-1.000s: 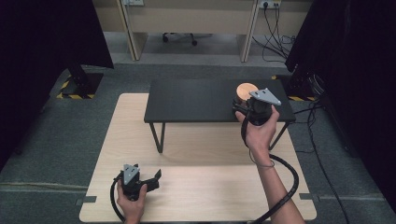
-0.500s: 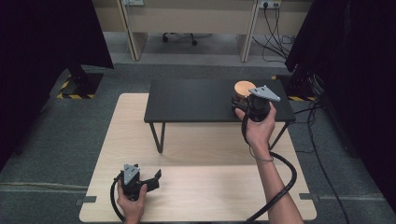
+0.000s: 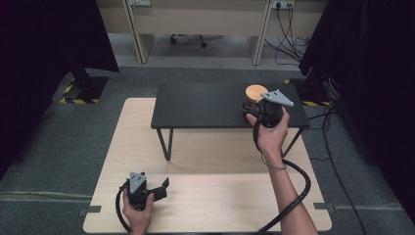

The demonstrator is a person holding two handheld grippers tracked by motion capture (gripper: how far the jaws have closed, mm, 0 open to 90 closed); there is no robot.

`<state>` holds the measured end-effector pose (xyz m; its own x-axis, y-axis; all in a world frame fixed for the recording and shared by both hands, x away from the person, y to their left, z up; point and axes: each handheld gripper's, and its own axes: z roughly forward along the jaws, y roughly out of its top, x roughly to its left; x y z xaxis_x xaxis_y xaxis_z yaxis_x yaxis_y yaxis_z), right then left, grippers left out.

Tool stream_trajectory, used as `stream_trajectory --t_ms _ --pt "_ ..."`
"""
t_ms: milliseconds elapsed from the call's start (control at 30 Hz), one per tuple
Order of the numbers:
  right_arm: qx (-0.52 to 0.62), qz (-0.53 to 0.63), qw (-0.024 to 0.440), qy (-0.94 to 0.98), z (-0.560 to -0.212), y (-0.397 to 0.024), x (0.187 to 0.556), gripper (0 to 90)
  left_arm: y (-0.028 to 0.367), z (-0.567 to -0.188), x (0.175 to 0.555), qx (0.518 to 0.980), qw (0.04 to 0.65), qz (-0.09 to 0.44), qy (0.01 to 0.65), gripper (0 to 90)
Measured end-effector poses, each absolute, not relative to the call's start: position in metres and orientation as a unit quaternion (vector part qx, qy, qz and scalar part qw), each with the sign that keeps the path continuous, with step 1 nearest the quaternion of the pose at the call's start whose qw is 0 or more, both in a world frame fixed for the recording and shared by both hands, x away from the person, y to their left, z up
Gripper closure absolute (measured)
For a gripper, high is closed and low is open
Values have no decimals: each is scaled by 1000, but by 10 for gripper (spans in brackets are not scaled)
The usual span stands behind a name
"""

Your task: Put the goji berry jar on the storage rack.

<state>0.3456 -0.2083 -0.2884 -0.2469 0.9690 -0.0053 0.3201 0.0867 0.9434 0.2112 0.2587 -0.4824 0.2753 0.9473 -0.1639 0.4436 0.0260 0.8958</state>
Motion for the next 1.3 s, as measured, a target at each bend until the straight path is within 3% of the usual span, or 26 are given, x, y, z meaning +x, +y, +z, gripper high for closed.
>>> stream_trajectory --t_ms 333,400,533,1300 --pt "503 454 358 642 -289 -206 344 242 259 -482 211 645 472 266 539 2" --pt "501 455 362 641 -290 -204 343 117 259 -482 211 645 472 266 539 2" --pt "492 445 386 641 -292 -197 336 30 259 -482 211 645 472 266 539 2" --pt "474 472 393 631 -314 -222 277 6 258 -483 211 645 471 268 538 2"
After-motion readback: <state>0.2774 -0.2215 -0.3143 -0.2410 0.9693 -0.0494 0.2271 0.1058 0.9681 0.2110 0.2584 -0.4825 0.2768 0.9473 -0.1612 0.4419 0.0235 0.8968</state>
